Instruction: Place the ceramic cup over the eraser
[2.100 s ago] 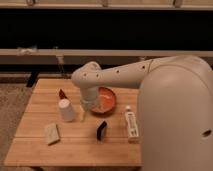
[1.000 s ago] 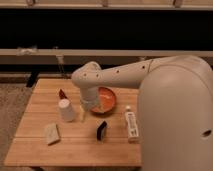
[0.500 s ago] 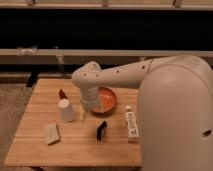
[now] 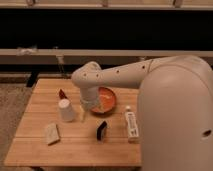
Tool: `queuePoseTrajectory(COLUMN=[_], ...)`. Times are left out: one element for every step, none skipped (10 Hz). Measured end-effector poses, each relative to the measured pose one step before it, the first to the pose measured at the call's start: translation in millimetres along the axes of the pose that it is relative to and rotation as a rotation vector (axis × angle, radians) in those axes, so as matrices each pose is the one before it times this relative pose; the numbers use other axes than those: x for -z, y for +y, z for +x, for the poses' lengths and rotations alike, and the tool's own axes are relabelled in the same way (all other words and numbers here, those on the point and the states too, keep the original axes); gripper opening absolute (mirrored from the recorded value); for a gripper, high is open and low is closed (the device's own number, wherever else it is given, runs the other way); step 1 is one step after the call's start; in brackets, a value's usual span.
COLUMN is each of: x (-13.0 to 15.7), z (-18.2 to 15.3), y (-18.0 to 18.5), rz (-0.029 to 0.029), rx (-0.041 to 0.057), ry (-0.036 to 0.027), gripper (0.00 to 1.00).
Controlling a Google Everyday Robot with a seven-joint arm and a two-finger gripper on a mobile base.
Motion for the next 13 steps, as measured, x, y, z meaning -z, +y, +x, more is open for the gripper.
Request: queuePoseTrajectory(x=[0.00,-0.01,0.00,0.18,1.54,4.27,5.63,5.08,3.67,2.15,0.29,-2.09,-2.41], z=[-0.02,0.01,0.01,-0.29,-0.98,-5.97,-12.91,-14.33,-13.74,-10.47,-13.60,-9.13,-5.41], y=[0.02,-0.01,0.00,-0.09,-1.74,-1.61,2.43,6.74,7.65,5.08,9.26,9.54,6.55], rz=[-0.00006,0.00000,0.00001,0.00000,-0.00139,-0.00499,-0.00484,-0.00667,-0.00795,-0.00649,-0.00611,-0.00347,-0.00334], rx=[0.00003,-0.00004,0.00003,-0.00011,0.00433,0.00849,0.02447,0.02995,0.03287,0.02770,0.04055,0.03428,0.02437], ry=[-0.00004,0.00002,0.00004,-0.00080,-0.00591,-0.01908,-0.02317,-0.02154,-0.01713,-0.01267,-0.01213,-0.00414,-0.00159], gripper=[0.74,0.74,0.74,0.74,0.74,0.74,0.74,0.74,0.74,0.74,0.74,0.74,0.74])
